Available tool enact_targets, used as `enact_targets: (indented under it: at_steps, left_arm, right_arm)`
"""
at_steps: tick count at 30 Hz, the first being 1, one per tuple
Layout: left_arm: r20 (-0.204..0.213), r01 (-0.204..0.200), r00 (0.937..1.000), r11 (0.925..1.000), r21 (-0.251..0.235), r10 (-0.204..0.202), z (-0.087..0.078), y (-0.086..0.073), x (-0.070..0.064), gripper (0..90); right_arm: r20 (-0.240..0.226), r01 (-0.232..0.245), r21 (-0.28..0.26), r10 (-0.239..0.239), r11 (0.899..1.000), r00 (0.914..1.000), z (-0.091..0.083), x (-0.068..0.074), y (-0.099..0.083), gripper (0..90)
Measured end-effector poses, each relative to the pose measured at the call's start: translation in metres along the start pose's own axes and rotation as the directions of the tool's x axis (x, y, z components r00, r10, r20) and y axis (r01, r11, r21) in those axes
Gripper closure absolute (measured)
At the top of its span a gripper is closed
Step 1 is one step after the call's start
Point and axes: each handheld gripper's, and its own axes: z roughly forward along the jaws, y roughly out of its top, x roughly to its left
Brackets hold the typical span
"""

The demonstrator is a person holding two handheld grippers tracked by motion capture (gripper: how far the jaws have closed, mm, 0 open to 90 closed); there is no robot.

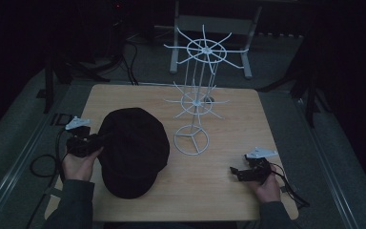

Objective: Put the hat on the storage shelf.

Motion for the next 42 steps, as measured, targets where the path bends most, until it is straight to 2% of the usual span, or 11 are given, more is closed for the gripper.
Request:
enact_targets:
  at_steps: [13, 27, 42]
  left_arm:
    - [0.035, -0.031, 0.9988, 0.9984, -0.047, 0.033, -0.008, 0.016, 0.0, 78.3]
    - [0.097, -0.051, 0.9932, 0.9911, -0.123, 0.063, -0.022, 0.037, -0.001, 78.2]
    - [0.148, -0.045, 0.9864, 0.983, -0.178, 0.072, -0.032, 0.052, -0.003, 78.2]
  right_arm:
    - [0.0, 0.0, -0.002, 0.0, 1.0, 1.0, 0.0, 0.0, 0.0, 12.3]
    - [0.0, 0.0, -0.003, 0.0, 1.0, 1.0, 0.0, 0.0, 0.0, 12.3]
    - [0.0, 0.001, -0.002, -0.001, 1.0, 1.0, 0.0, 0.0, 0.0, 12.3]
